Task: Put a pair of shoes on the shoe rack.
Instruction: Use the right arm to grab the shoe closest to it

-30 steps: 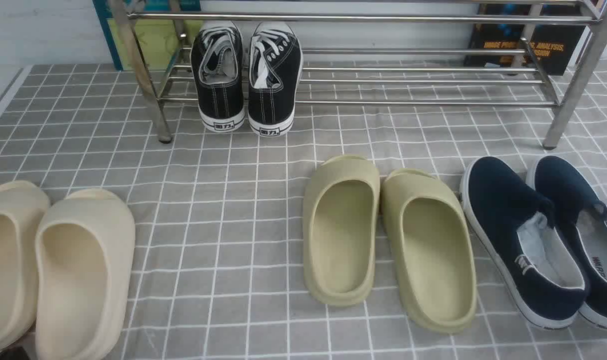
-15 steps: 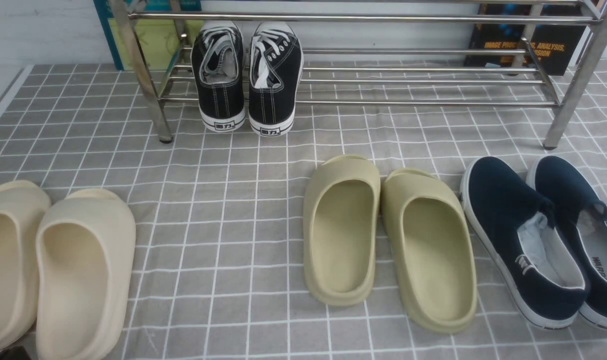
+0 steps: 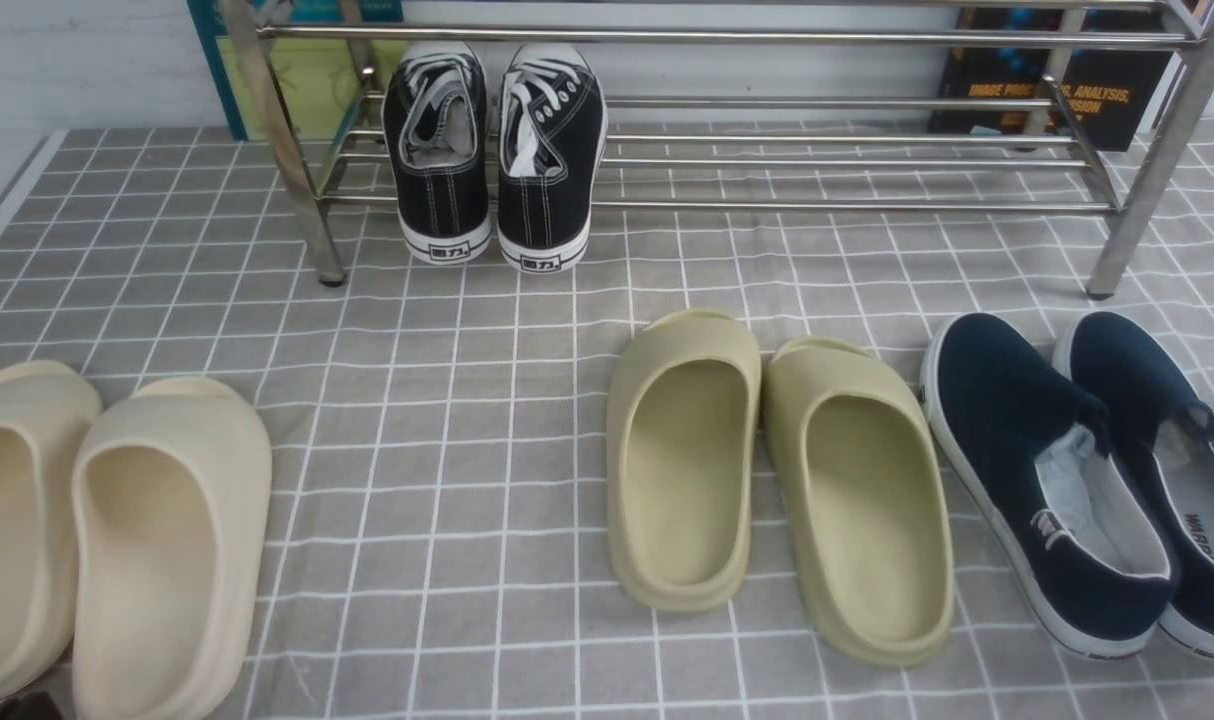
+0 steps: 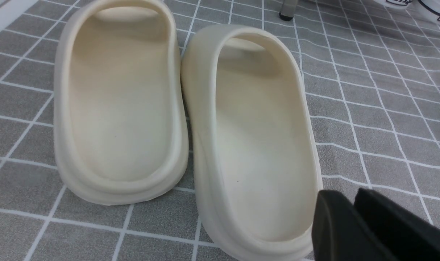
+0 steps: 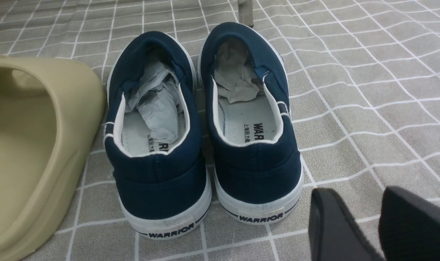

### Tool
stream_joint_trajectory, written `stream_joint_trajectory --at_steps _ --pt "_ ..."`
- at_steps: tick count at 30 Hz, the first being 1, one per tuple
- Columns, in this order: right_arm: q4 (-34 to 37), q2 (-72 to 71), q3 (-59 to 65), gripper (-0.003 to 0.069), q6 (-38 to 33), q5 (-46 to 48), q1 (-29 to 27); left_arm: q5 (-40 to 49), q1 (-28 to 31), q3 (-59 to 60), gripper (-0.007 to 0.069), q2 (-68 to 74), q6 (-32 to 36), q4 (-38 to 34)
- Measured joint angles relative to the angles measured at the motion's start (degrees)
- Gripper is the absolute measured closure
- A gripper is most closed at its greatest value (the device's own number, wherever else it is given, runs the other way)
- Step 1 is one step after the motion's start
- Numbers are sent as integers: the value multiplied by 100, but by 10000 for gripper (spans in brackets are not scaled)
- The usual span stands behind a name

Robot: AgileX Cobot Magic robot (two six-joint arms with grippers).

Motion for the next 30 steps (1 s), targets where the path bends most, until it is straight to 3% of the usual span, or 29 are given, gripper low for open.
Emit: stream_joint_trajectory --at_steps 30 --pt "0 0 0 419 0 0 0 0 0 0 512 0 0 0"
